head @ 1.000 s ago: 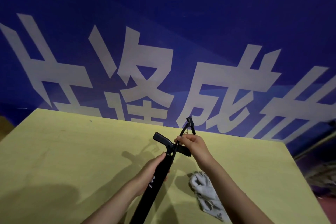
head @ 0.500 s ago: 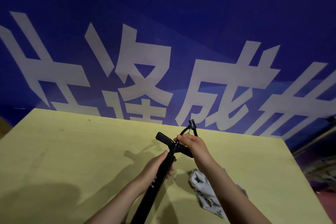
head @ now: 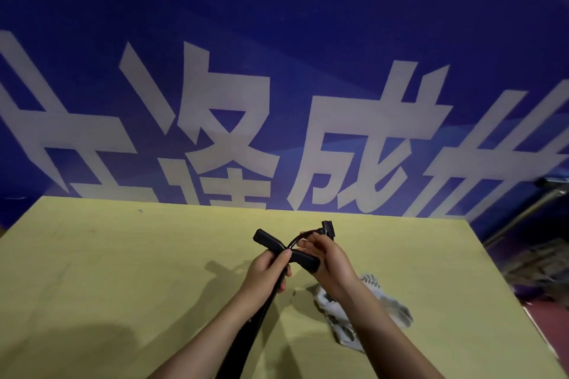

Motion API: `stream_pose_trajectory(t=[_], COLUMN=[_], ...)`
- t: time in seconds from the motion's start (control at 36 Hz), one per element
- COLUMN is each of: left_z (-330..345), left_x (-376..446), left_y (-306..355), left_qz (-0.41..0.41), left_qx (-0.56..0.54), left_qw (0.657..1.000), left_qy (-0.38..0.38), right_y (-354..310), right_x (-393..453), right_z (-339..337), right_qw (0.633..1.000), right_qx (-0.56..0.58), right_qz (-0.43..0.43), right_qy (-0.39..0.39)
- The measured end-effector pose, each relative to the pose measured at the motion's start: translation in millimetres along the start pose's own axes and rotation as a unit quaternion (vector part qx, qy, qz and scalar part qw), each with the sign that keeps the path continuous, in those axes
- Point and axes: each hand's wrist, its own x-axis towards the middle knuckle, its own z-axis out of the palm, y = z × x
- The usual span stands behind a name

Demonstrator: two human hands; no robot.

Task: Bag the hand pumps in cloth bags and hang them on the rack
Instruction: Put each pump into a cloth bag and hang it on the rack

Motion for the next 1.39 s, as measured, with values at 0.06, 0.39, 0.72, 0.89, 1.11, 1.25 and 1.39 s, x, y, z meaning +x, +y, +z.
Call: stream_pose_trajectory(t=[0.06,0.39,0.72,0.89,1.11,1.25,1.39], left_z=[1,15,7,-33,-6,20,38], left_x=[1,20,5,-12,-38,-38,-37], left_y=[-1,46,61,-7,-43,-32,-22], left_qz=[0.004,-0.027,0.077,-0.104,-0.289,-0.329,-0.323], left_qx=[0.008,0.016,0.056,0.103,-0.077,-0.214,-0.348], left_qw=[1.000,0.999,0.995,0.975,0.954,0.920,0.880], left_qy=[-0.007,-0.036,0.028,0.168,0.012,-0.016,-0.018], right_y=[5,51,26,-8,-12,-10,-27], right_x=[1,-26,-29,-38,-51,-57,-68], right_z=[-6,-16,-21,-35,-49,-55,-82], right_qw=[1.000,0.947,0.933,0.951,0.950,0.966,0.980], right_qx=[-0.018,-0.294,-0.326,-0.233,-0.190,-0.124,-0.024], right_qz=[-0.004,0.004,-0.156,-0.198,-0.238,-0.222,-0.195], right_qy=[0.009,-0.127,-0.006,0.042,0.061,0.052,0.018])
